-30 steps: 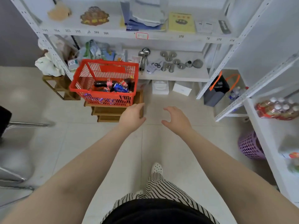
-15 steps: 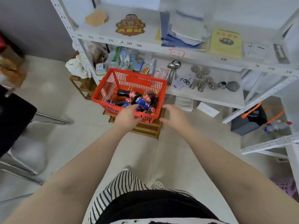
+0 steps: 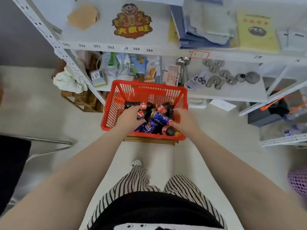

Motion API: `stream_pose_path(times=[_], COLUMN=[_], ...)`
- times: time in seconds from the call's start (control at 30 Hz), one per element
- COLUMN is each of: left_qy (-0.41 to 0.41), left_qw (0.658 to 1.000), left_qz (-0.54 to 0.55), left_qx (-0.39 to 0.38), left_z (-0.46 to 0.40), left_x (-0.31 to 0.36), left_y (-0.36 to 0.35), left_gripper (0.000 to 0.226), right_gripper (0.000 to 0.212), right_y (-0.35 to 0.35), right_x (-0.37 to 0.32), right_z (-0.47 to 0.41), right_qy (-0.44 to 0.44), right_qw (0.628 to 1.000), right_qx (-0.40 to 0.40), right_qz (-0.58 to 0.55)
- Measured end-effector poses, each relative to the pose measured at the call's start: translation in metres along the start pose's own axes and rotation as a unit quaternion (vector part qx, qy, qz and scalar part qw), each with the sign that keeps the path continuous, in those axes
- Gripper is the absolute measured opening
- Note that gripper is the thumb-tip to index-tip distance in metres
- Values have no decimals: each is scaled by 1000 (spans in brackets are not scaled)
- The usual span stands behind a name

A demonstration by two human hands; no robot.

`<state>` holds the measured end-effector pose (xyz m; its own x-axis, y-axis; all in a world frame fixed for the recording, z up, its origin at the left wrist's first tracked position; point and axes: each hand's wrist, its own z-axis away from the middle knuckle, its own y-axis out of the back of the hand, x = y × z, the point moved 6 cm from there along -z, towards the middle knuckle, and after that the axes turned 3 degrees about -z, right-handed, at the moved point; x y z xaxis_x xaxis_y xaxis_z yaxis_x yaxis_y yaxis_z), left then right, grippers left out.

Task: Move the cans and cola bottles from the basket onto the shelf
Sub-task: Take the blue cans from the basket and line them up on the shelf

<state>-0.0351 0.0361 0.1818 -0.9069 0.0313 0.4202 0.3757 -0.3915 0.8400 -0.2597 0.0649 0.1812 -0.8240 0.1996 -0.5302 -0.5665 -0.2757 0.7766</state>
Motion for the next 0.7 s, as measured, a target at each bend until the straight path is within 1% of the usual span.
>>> stream_pose_path(times=[0.13,0.27,0.4,0.53,0.6,0.7], left_qy=[-7,-1,3,15,3,-13], left_qw=[999,996,992,983,980,977], left_qz=[-1,16,8,0,-24,-99], left_qx=[-49,-93,-124,-181,-197,-191], left_z=[-35,-65,-105,-143,-157,-174], left_x=[-26,-40,-54,-68,-73,-83], left_y=[-7,-32,-76,-135,-160,-188], left_gripper=[64,66,67,76,80,78], right_gripper=[63,66,67,71,72,73], right_y=[-18,-41,-75,-112,-130,-151], right_x=[-2,11,36,70,85,101], right_z=[-30,-64,-111,-153,-168,-185], right_qy=[-31,-52,-64,-72,-76,-70], right_qw=[999,998,995,993,992,991], right_qx=[-10,-37,-70,-89,-97,-112], right_qz=[-18,-18,-19,-7,-8,-1])
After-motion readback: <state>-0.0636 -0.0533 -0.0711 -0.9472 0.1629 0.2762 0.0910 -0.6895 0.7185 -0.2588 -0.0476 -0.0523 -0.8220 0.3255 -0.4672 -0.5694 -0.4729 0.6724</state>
